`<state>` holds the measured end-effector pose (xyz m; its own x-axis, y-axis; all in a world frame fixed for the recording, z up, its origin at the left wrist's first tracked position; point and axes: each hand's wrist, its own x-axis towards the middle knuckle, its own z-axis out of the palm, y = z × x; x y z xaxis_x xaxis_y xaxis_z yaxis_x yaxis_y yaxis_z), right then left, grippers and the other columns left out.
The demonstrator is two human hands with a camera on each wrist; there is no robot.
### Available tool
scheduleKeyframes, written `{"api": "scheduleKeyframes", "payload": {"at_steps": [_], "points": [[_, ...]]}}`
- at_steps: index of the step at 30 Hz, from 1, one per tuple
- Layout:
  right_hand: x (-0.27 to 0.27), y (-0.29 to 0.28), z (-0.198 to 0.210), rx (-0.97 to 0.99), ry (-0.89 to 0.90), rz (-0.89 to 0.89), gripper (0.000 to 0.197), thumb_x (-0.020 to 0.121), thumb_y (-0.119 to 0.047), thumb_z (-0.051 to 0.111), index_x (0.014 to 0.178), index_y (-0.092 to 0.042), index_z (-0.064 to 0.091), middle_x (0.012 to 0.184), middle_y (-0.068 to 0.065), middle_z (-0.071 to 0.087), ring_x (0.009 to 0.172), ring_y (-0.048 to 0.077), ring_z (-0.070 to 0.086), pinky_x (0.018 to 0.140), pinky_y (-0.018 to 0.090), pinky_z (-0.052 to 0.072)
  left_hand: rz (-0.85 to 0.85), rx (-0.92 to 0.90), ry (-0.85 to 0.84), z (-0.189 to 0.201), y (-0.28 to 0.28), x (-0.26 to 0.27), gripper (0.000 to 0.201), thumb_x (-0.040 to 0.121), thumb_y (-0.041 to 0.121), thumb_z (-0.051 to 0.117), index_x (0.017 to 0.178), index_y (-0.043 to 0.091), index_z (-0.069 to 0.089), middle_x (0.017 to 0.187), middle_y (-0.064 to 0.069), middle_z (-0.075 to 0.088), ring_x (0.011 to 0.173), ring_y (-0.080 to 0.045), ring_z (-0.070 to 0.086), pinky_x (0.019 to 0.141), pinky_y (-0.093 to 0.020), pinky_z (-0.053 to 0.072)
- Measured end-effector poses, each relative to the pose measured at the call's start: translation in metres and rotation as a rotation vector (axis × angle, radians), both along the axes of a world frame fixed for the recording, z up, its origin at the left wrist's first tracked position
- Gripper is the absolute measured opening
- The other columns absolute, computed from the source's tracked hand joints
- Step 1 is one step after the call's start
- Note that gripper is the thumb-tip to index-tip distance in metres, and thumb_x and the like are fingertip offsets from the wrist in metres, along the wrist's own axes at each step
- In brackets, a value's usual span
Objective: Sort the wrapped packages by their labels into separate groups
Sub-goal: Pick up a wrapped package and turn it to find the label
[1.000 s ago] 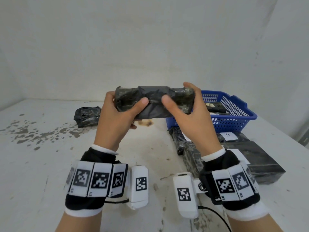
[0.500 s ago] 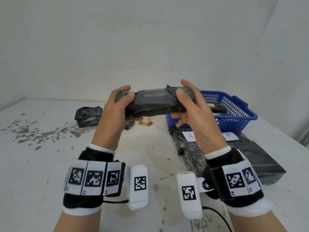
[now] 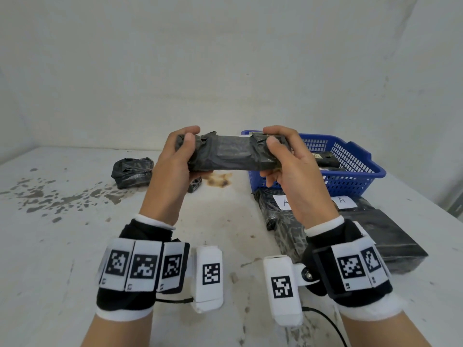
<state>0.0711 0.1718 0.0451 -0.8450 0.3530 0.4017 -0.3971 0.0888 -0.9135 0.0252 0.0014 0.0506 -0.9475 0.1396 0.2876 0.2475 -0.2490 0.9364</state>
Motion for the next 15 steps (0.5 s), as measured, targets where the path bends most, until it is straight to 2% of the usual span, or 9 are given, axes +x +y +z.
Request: {"api": "scheduleKeyframes", "payload": {"at_steps": [2,4,5,7,8,10,12,15], "points": [[0.0009,-0.001,0.0,0.007,0.007,-0.015,0.008,0.101,-0.025,0.057,0.106,-0.027,0.063,0.096,-0.003,0.063,0.063,0.013,0.057,0.05,0.025,0.045,-0.011,-0.025,-0.001,-0.0013,0.0011,-0.0001,0.024,0.101,0.021,0.048,0.124,0.017,0.053,0.119,-0.004,0.063,0.102,-0.017,0.066,0.092,-0.042,0.055],[0.0016,-0.0017,-0.0008,0.044,0.029,-0.04,0.009,0.098,-0.023,0.063,0.106,-0.026,0.062,0.096,-0.007,0.064,0.068,0.01,0.058,0.051,0.017,0.045,-0.008,-0.057,0.002,-0.0035,0.0022,-0.0007,0.028,0.097,0.022,0.058,0.124,0.021,0.051,0.121,-0.005,0.063,0.105,-0.021,0.066,0.095,-0.045,0.053],[0.0011,-0.0019,-0.0016,0.059,0.041,-0.049,0.012,0.096,-0.021,0.065,0.106,-0.025,0.062,0.096,-0.007,0.065,0.07,0.008,0.059,0.052,0.014,0.045,0.001,-0.069,-0.001,-0.0042,0.0029,-0.0005,0.036,0.091,0.029,0.065,0.124,0.023,0.051,0.12,-0.003,0.063,0.105,-0.021,0.066,0.096,-0.047,0.052],[0.0003,-0.0024,-0.0034,0.067,0.055,-0.053,0.016,0.094,-0.022,0.068,0.108,-0.025,0.061,0.098,-0.008,0.066,0.072,0.006,0.06,0.055,0.012,0.045,0.039,-0.105,0.007,-0.0044,0.0036,0.0005,0.067,0.07,0.045,0.076,0.127,0.023,0.049,0.119,0.0,0.063,0.107,-0.019,0.065,0.098,-0.046,0.051],[-0.0003,-0.0029,-0.0044,0.07,0.061,-0.059,0.02,0.092,-0.024,0.071,0.109,-0.025,0.061,0.1,-0.007,0.066,0.074,0.005,0.062,0.057,0.012,0.046,0.058,-0.117,0.019,-0.005,0.004,0.0003,0.08,0.06,0.051,0.077,0.129,0.021,0.049,0.119,0.0,0.063,0.11,-0.019,0.064,0.099,-0.044,0.05],[-0.0007,-0.0039,-0.0052,0.087,0.064,-0.066,0.026,0.089,-0.024,0.074,0.112,-0.023,0.06,0.105,-0.006,0.067,0.083,0.005,0.066,0.065,0.015,0.05,0.08,-0.131,0.034,-0.0061,0.005,-0.0004,0.093,0.052,0.057,0.076,0.131,0.017,0.049,0.12,0.0,0.065,0.111,-0.018,0.064,0.101,-0.042,0.048],[0.0003,-0.0049,-0.0048,0.081,0.072,-0.062,0.03,0.088,-0.024,0.076,0.112,-0.022,0.059,0.106,-0.006,0.067,0.089,0.003,0.067,0.068,0.016,0.051,0.084,-0.142,0.033,-0.0065,0.0063,0.0,0.092,0.053,0.058,0.077,0.131,0.017,0.049,0.119,0.0,0.066,0.11,-0.017,0.065,0.101,-0.041,0.049],[0.0002,-0.0055,-0.0065,0.099,0.083,-0.076,0.037,0.084,-0.025,0.079,0.114,-0.021,0.058,0.108,-0.006,0.067,0.092,0.002,0.068,0.074,0.017,0.054,0.097,-0.16,0.037,-0.0073,0.0068,0.0006,0.079,0.061,0.048,0.078,0.13,0.022,0.048,0.117,0.002,0.066,0.108,-0.015,0.065,0.1,-0.039,0.05]]}}
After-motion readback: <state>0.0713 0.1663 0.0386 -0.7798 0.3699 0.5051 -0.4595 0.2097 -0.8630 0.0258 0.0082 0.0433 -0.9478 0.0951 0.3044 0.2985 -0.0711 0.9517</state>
